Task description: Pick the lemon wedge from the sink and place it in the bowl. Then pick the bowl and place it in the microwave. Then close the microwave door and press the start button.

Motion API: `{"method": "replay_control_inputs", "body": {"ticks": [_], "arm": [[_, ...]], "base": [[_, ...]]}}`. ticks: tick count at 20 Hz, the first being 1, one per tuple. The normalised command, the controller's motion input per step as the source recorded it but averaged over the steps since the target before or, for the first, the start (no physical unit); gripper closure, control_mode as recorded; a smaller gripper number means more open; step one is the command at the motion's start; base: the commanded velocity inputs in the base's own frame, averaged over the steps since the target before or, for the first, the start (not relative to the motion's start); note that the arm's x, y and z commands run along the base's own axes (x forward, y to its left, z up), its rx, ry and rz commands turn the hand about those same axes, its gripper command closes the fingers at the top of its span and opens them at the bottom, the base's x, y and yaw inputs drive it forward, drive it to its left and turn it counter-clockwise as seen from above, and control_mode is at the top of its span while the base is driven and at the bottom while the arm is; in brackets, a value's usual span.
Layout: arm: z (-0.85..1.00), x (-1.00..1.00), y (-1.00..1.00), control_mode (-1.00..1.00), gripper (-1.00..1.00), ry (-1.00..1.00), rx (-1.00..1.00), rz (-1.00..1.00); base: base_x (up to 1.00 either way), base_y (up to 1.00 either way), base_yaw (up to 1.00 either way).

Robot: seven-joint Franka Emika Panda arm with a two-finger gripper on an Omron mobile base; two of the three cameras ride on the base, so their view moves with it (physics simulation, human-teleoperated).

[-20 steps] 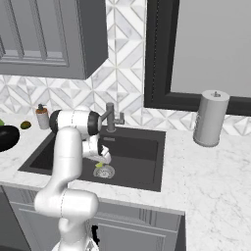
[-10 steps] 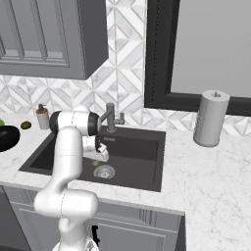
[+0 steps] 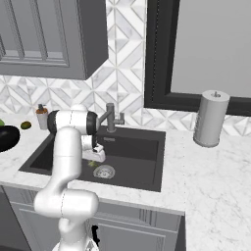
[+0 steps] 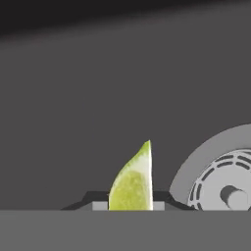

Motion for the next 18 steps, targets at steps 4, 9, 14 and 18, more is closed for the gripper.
{"method": "replay_control_inputs", "body": {"ticks": [4, 9, 14, 18], "arm": [[0.3, -0.81, 0.5, -1.0, 1.0, -0.11, 0.0, 0.0], [0.86, -0.43, 0.26, -1.0, 1.0, -0.1, 0.0, 0.0], [1.0, -0.27, 0.22, -1.0, 1.0, -0.03, 0.0, 0.0], [1.0, -0.36, 0.02, -1.0, 1.0, 0.0, 0.05, 0.0]], "base": [[0.0, 0.0, 0.0], [0.0, 0.0, 0.0], [0.0, 0.0, 0.0], [0.0, 0.0, 0.0]]}}
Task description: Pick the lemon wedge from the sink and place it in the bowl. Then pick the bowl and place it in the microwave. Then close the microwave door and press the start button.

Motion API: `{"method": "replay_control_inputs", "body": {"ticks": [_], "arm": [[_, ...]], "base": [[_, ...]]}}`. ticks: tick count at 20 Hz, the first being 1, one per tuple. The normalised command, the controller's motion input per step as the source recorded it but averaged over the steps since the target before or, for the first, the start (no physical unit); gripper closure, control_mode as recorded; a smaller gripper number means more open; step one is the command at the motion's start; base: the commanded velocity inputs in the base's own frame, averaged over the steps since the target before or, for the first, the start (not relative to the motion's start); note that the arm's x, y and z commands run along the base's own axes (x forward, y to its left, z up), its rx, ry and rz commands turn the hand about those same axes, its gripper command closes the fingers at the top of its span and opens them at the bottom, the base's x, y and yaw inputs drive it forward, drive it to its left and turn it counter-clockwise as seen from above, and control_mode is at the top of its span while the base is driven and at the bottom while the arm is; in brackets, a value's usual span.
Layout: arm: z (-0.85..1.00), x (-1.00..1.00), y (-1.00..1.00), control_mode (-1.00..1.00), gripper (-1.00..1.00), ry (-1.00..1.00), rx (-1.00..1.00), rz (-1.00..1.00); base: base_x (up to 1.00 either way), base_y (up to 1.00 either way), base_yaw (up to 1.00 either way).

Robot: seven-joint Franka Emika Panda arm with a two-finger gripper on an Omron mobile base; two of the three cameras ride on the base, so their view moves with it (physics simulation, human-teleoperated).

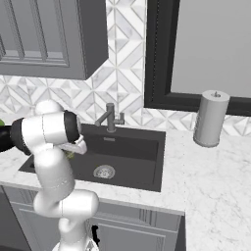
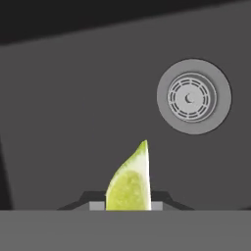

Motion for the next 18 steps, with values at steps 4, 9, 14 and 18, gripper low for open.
{"method": "replay_control_inputs", "body": {"ticks": [4, 9, 14, 18], "arm": [[1.0, -0.24, 0.0, -1.0, 1.0, 0.0, 0.08, 0.0], [1.0, -0.2, 0.04, -1.0, 1.0, 0.0, 0.13, 0.0], [1.0, -0.08, 0.23, -1.0, 1.0, 0.0, 0.12, 0.0], [1.0, -0.02, 0.44, -1.0, 1.0, 0.04, 0.11, 0.01]], "base": [[0.0, 0.0, 0.0], [0.0, 0.0, 0.0], [0.0, 0.0, 0.0], [0.0, 0.0, 0.0]]}}
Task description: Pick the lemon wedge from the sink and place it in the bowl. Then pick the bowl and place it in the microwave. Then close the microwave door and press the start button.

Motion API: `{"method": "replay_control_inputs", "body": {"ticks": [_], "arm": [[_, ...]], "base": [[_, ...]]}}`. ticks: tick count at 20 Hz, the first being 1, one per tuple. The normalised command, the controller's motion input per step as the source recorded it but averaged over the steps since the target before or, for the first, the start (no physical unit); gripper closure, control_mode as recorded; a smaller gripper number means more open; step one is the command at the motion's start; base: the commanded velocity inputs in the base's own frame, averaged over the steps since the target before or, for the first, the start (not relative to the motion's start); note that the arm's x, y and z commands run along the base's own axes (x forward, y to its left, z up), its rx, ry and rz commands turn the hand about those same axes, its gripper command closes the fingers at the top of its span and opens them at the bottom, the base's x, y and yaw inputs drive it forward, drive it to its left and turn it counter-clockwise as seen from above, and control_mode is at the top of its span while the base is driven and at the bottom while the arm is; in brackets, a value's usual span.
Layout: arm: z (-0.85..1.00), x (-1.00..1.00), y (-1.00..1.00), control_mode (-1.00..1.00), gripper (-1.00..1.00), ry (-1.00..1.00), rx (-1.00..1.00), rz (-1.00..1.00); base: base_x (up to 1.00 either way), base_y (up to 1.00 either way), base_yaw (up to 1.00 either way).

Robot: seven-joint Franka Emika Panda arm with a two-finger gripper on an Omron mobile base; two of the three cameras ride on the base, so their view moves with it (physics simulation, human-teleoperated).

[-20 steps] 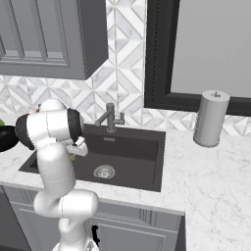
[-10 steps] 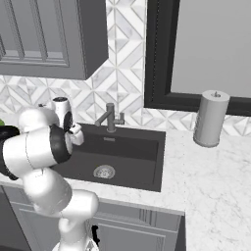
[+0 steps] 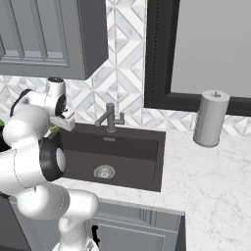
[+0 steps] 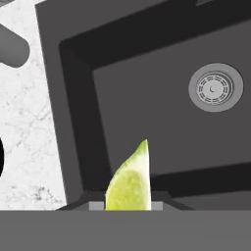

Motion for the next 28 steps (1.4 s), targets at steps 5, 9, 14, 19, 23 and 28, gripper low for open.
{"method": "replay_control_inputs", "body": {"ticks": [5, 9, 14, 19, 23, 28], "arm": [[0.81, 0.0, 0.76, -1.0, 1.0, 0.16, 0.05, 0.05], [0.11, 0.0, 0.97, -1.0, 1.0, 0.29, 0.02, 0.09], [0.0, 0.0, 1.0, -1.0, 1.0, 0.15, 0.0, 0.05], [0.0, 0.0, 0.97, -1.0, 1.0, 0.0, -0.1, 0.0], [-0.04, 0.0, 0.88, -1.0, 1.0, 0.01, -0.18, 0.0], [0.0, 0.0, 0.85, -1.0, 1.0, 0.0, -0.22, 0.0]], "base": [[0.0, 0.0, 0.0], [0.0, 0.0, 0.0], [0.0, 0.0, 0.0], [0.0, 0.0, 0.0], [0.0, 0.0, 0.0], [0.0, 0.0, 0.0]]}}
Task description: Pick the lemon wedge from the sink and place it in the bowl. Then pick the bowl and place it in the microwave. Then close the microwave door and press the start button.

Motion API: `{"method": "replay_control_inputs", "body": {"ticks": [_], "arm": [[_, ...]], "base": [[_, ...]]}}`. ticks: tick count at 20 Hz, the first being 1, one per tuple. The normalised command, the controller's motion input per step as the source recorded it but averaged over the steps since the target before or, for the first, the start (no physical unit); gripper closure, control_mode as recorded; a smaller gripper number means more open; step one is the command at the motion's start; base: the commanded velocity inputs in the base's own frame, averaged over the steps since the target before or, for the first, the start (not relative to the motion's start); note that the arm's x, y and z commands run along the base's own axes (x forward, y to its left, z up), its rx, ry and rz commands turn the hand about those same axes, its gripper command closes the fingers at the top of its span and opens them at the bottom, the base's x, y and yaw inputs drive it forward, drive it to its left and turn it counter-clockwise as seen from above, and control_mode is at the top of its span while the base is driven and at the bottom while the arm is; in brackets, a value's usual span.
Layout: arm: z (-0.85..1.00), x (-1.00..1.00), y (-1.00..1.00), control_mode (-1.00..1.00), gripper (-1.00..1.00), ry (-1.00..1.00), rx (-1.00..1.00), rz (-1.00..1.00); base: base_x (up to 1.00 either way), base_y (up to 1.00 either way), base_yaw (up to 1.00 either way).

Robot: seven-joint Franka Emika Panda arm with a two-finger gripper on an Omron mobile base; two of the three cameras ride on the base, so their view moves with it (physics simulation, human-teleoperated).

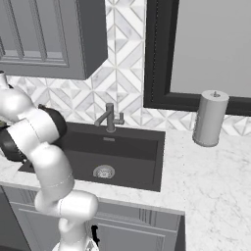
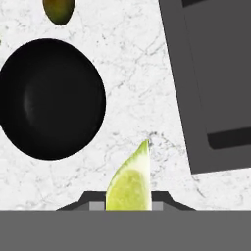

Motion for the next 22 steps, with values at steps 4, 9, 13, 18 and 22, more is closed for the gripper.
{"method": "replay_control_inputs", "body": {"ticks": [4, 9, 13, 18, 22], "arm": [[-0.03, 0.0, 0.73, -1.0, 1.0, 0.0, -0.23, 0.0], [-0.31, 0.17, 0.11, -1.0, 1.0, 0.0, -0.08, 0.0], [-0.42, 0.39, 0.18, -1.0, 1.0, 0.0, -0.02, 0.0], [-0.45, 0.34, 0.24, -1.0, 1.0, 0.02, 0.0, 0.0], [-0.46, 0.19, 0.04, -1.0, 1.0, 0.01, 0.01, 0.0]], "base": [[0.0, 0.0, 0.0], [0.0, 0.0, 0.0], [0.0, 0.0, 0.0], [0.0, 0.0, 0.0], [0.0, 0.0, 0.0]]}}
